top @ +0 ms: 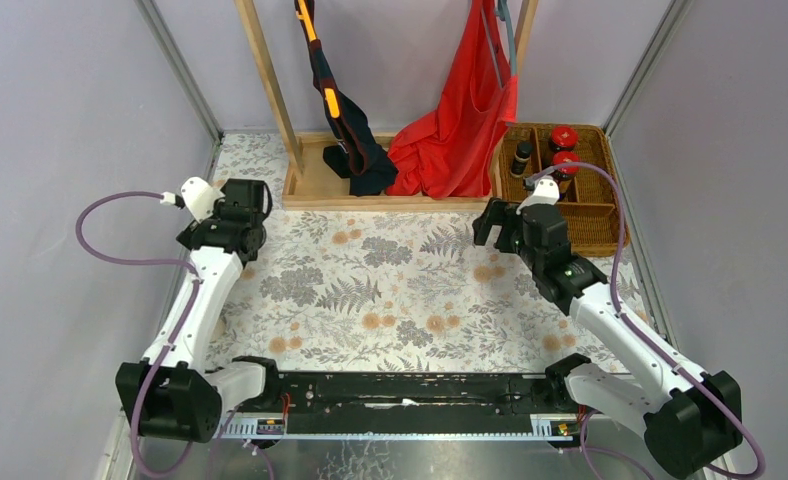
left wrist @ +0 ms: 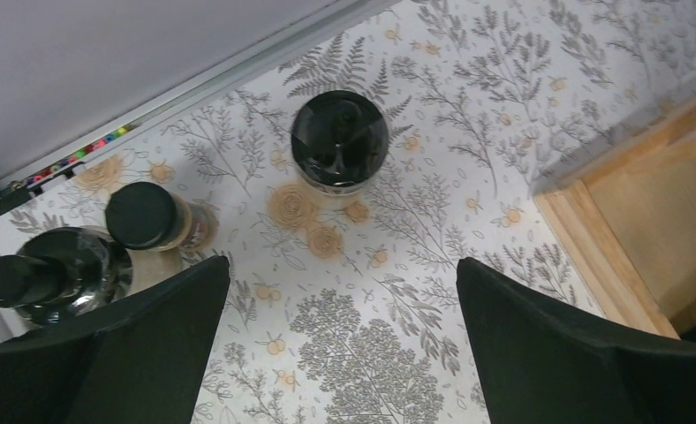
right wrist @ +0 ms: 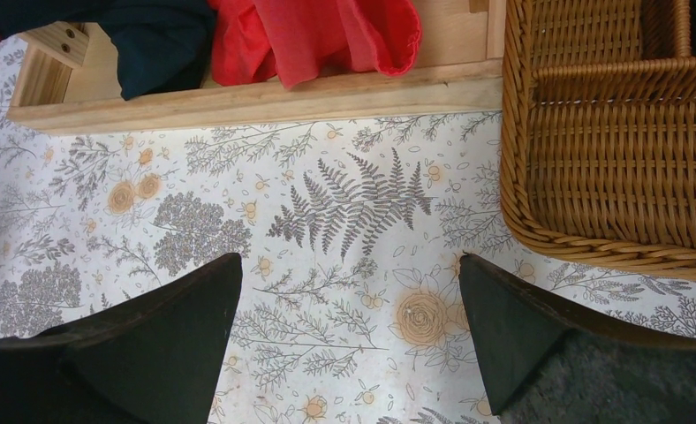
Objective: Organize the condiment bottles
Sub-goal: Move the bottle to the center of the board.
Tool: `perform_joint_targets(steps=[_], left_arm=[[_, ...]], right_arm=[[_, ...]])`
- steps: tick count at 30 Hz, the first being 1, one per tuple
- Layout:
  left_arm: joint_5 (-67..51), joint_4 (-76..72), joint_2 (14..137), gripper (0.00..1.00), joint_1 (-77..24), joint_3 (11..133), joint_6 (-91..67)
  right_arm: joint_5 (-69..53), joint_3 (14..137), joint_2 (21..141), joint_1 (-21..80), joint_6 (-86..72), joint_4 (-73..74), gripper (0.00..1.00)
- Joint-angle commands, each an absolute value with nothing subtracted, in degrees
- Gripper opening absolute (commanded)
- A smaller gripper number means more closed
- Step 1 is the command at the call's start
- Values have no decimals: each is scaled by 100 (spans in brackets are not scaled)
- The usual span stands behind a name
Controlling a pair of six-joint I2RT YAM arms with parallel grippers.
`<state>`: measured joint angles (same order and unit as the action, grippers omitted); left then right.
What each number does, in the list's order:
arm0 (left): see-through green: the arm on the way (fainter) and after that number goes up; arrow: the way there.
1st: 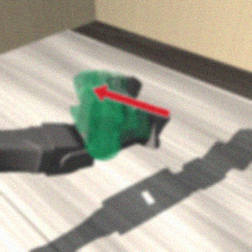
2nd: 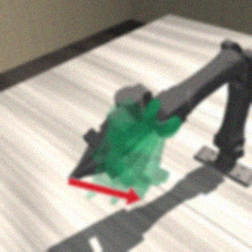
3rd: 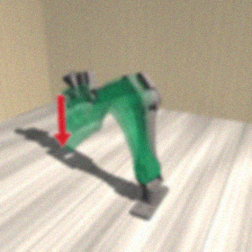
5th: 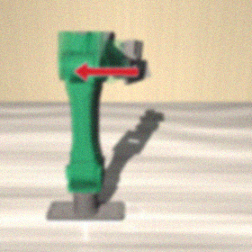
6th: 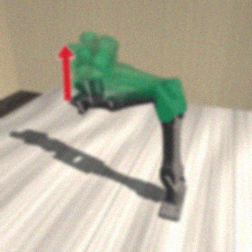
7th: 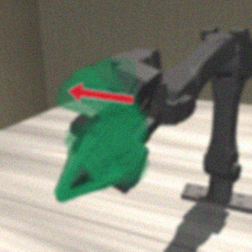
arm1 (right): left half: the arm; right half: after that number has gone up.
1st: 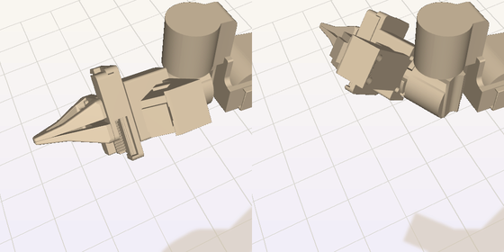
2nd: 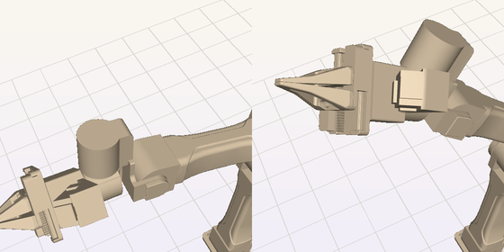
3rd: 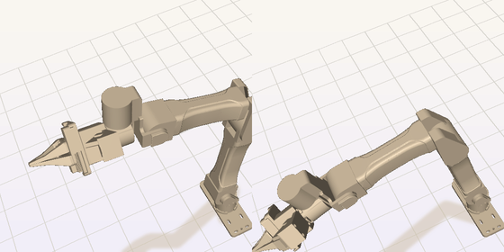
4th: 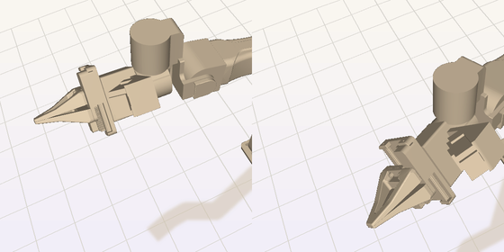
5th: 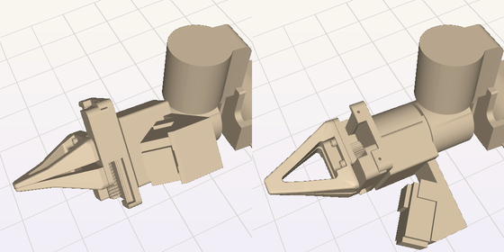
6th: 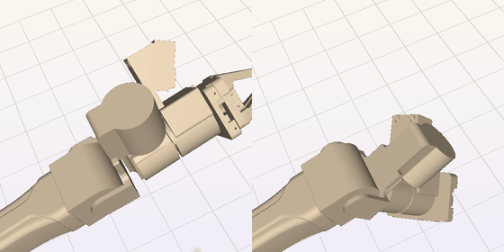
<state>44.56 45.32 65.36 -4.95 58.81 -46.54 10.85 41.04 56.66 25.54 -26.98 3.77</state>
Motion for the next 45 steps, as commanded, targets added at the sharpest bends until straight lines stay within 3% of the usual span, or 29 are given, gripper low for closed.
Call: perform_joint_targets(steps=[1,31,45], left_arm=[[4245,4734,6591,100,-110,6064,-4403],[3193,3954,7795,100,1351,6079,-4372],[3031,3777,8346,100,1460,6315,-4499]], right_arm=[[994,4082,5626,2661,-2622,79,100],[1226,4148,6020,2880,-2549,1,99],[1259,4140,6072,2925,-2531,-30,99]])
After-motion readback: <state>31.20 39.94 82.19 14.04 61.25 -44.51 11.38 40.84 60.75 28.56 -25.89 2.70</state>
